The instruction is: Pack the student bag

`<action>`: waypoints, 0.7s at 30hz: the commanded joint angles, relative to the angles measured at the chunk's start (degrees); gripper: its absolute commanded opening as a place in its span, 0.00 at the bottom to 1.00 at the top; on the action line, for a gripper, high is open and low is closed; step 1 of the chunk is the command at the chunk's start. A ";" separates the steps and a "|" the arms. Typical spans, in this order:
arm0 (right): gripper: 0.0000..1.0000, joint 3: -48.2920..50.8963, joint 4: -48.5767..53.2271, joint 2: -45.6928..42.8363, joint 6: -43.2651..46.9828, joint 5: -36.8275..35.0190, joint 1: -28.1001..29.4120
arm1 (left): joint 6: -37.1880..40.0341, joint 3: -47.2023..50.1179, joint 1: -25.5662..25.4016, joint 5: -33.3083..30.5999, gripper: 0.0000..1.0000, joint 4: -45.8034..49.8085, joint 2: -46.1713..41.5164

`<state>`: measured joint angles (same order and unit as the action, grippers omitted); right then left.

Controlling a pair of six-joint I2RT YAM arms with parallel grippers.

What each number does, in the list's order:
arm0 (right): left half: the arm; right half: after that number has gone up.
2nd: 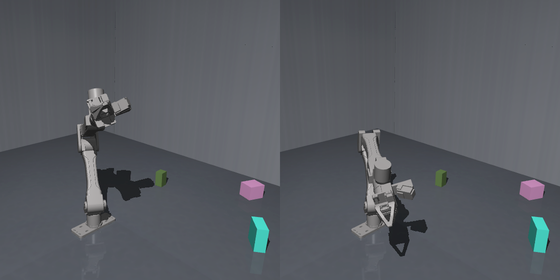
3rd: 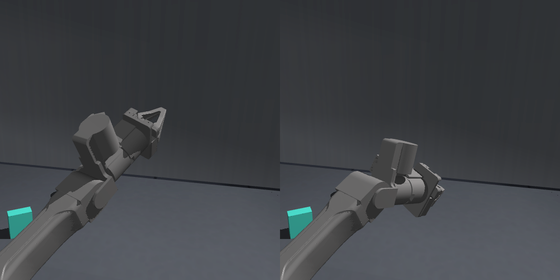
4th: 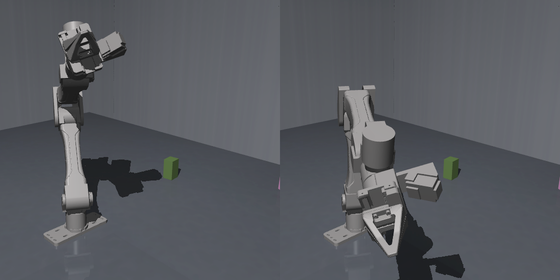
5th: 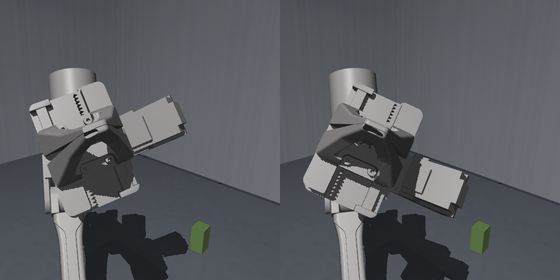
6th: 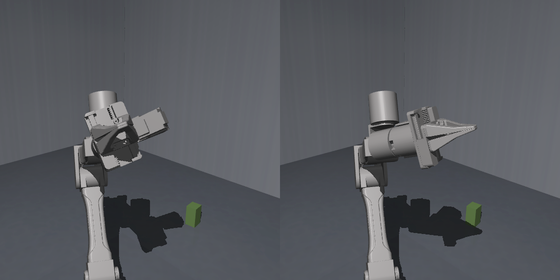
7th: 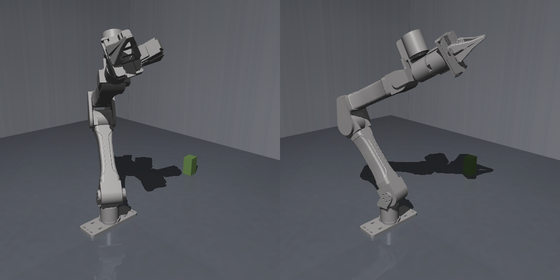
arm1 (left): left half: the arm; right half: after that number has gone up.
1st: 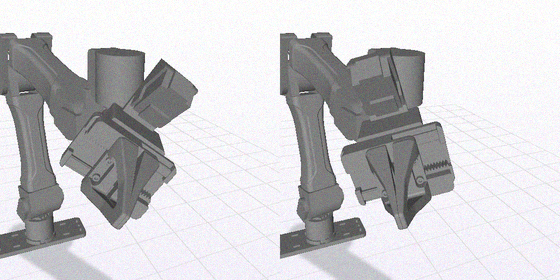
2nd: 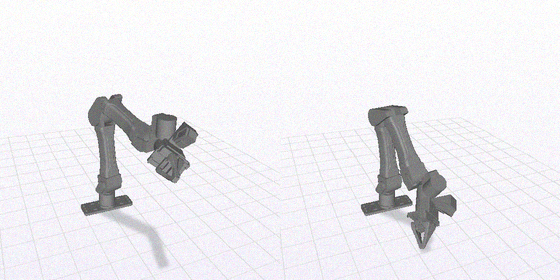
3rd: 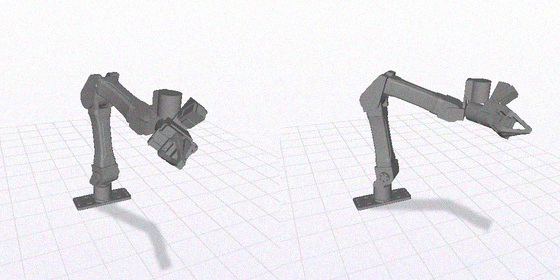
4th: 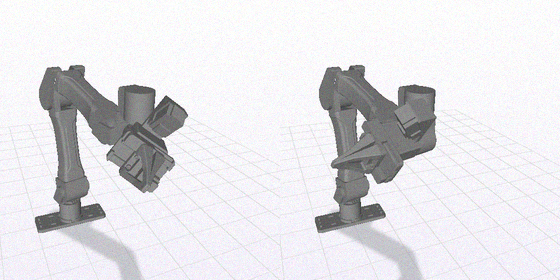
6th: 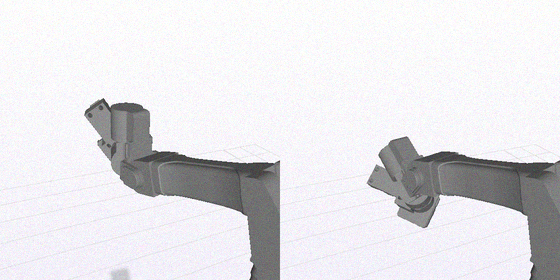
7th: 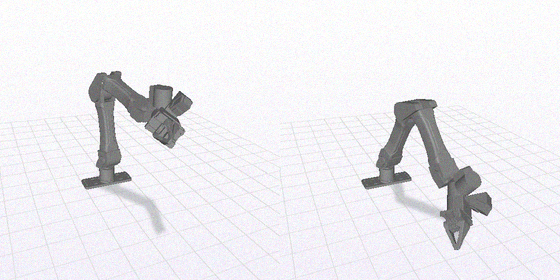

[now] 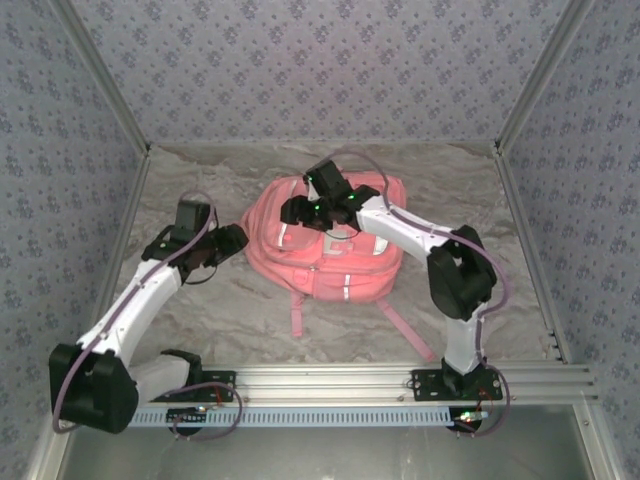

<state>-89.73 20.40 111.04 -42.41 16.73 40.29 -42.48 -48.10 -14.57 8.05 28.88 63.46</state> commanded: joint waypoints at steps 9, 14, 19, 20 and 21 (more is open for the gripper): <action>0.48 -6.54 -3.32 7.60 -5.84 3.48 1.42 | 3.85 4.78 1.55 0.60 0.50 2.17 -5.23; 0.43 -8.23 -3.49 9.20 -6.79 3.92 2.02 | 3.91 5.87 1.64 1.08 0.49 1.57 -5.72; 0.42 -9.75 -1.94 11.76 -7.68 3.88 2.24 | 3.88 5.98 1.32 3.16 0.48 1.23 -5.46; 0.41 -9.55 -1.54 12.08 -7.61 3.77 2.17 | 3.82 5.93 1.06 3.32 0.48 1.43 -5.45; 0.39 -9.41 -1.24 12.30 -7.48 3.22 2.18 | 3.65 6.06 0.67 3.27 0.48 1.50 -5.45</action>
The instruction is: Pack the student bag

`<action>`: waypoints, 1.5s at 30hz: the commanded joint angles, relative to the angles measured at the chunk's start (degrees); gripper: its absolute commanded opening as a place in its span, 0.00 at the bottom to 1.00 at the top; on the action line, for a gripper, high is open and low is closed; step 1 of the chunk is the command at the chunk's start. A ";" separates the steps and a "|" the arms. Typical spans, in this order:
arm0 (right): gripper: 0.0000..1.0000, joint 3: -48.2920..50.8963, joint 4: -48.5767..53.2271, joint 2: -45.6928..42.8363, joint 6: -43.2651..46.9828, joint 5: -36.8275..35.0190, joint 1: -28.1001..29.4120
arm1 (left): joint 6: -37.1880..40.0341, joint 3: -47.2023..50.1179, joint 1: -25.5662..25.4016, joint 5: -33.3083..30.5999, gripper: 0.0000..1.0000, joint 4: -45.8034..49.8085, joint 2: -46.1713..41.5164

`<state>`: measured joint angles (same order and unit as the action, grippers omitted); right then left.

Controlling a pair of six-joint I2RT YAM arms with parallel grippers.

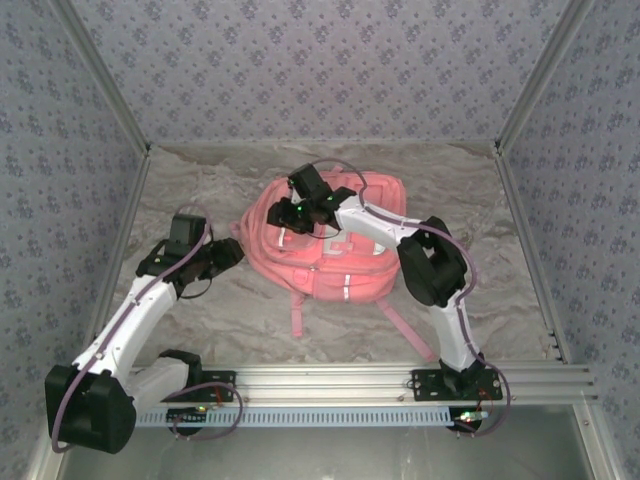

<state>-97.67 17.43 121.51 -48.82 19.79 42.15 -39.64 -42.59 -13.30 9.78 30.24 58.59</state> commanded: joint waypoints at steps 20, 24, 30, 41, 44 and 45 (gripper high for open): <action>0.00 0.05 -2.89 -2.86 -7.71 4.82 -1.81 | 13.57 8.26 -32.96 -7.71 0.53 -17.45 8.49; 0.00 1.45 -4.43 -3.08 -8.96 5.52 -2.12 | 17.38 5.48 -35.90 -10.17 0.53 -17.58 16.21; 0.00 3.13 -5.35 -3.78 -9.41 6.13 -2.34 | 20.21 3.24 -38.09 -14.28 0.53 -19.13 23.60; 0.00 5.80 -7.45 -4.13 -10.62 7.36 -3.45 | 20.26 2.36 -40.66 -15.33 0.52 -21.21 28.34; 0.00 6.65 -8.70 -3.91 -11.34 7.82 -3.68 | 19.97 2.22 -41.00 -15.27 0.49 -21.75 29.34; 0.00 6.91 -8.95 -3.82 -11.52 8.00 -3.82 | 19.79 1.95 -41.18 -15.30 0.48 -21.82 29.83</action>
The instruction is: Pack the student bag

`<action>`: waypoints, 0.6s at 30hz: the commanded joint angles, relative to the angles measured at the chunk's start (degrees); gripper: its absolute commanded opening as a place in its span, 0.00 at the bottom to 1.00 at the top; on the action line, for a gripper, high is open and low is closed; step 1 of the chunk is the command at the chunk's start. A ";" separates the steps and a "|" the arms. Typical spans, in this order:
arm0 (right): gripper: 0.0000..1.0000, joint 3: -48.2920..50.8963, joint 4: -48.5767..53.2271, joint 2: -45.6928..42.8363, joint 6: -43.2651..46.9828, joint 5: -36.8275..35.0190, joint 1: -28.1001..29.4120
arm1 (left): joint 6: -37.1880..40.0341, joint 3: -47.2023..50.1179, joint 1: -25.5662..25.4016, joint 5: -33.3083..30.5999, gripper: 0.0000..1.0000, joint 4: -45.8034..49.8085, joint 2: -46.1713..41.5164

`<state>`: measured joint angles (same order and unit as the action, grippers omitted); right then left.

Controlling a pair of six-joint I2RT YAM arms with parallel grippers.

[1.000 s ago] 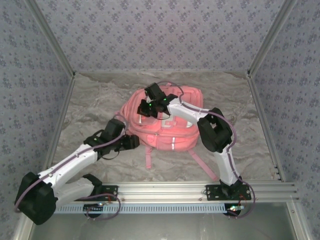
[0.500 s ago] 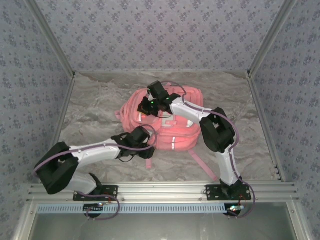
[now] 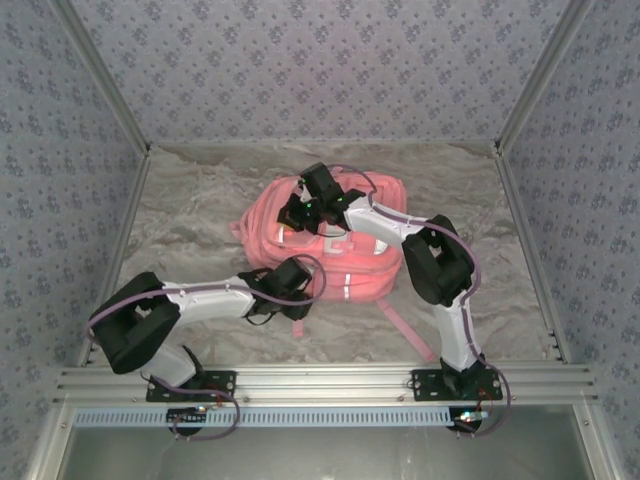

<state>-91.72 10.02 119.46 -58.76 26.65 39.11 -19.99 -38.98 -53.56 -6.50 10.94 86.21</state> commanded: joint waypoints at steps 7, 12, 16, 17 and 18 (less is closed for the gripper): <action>0.00 2.43 -3.58 -1.34 -2.54 1.77 -1.04 | 0.04 -3.93 -3.02 -0.66 0.36 -1.13 4.88; 0.00 2.91 -3.85 -1.38 -2.39 2.05 -1.16 | 0.29 -4.95 -3.22 -1.07 0.18 0.34 4.77; 0.00 2.83 -1.86 -1.75 -0.36 1.46 -1.44 | 0.91 -5.14 -3.22 -1.57 0.08 2.15 3.06; 0.00 2.66 -1.11 -1.86 0.49 1.11 -1.53 | 1.00 -5.14 -3.17 -1.67 0.08 2.68 2.64; 0.00 2.46 -0.26 -2.03 1.53 0.59 -1.50 | 1.24 -5.22 -3.22 -1.62 0.07 3.25 2.18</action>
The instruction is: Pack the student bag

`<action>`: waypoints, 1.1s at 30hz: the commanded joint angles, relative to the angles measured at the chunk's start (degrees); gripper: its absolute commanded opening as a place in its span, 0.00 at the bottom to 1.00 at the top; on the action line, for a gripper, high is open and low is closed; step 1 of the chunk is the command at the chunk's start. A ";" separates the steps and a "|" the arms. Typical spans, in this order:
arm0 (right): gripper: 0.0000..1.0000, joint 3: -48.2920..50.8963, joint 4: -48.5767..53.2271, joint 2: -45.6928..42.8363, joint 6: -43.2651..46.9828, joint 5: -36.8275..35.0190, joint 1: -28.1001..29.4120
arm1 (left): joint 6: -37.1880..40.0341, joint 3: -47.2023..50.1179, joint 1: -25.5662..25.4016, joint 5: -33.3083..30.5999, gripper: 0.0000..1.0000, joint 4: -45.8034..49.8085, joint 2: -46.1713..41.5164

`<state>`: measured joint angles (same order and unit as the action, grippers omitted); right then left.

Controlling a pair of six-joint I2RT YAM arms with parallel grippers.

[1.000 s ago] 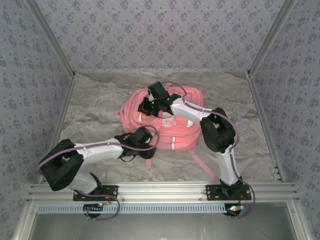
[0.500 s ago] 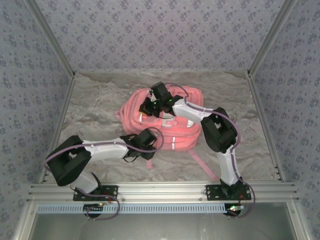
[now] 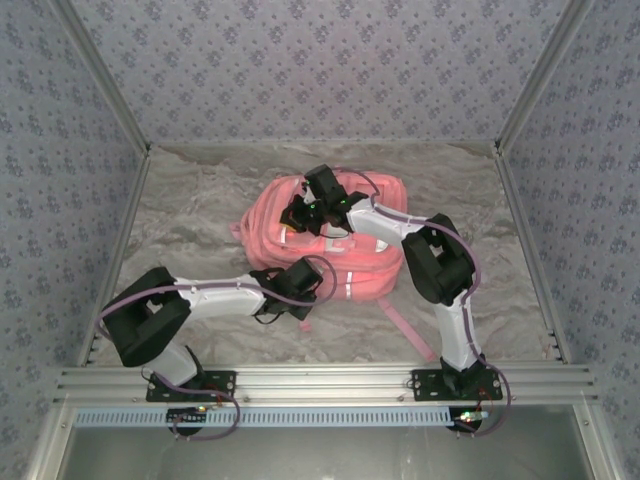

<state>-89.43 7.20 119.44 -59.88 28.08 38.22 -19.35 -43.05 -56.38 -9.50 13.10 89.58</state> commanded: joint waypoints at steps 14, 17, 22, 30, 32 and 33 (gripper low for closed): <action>0.00 -0.44 11.33 -3.68 12.47 -4.58 -0.42 | 0.10 1.97 5.17 6.56 0.07 3.68 -6.18; 0.00 -0.14 12.14 -4.03 13.52 -4.96 -0.67 | -1.17 2.90 5.89 7.19 0.08 3.62 -6.80; 0.00 0.57 12.37 -4.72 14.35 -5.18 -1.20 | -3.26 5.15 8.60 8.92 0.08 2.84 -8.39; 0.00 1.78 13.95 -6.45 17.04 -6.69 -1.42 | -6.48 6.84 15.46 10.24 0.08 3.02 -11.56; 0.00 1.98 14.59 -6.80 17.94 -7.14 -1.40 | -6.73 7.03 16.86 10.76 0.08 2.78 -12.34; 0.00 2.06 14.96 -6.91 18.44 -7.48 -1.40 | -6.74 7.11 17.55 11.19 0.08 2.57 -12.58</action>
<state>-88.88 15.07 114.65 -44.29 24.01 38.30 -24.18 -36.75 -40.80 2.61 14.28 78.72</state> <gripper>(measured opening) 0.048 0.085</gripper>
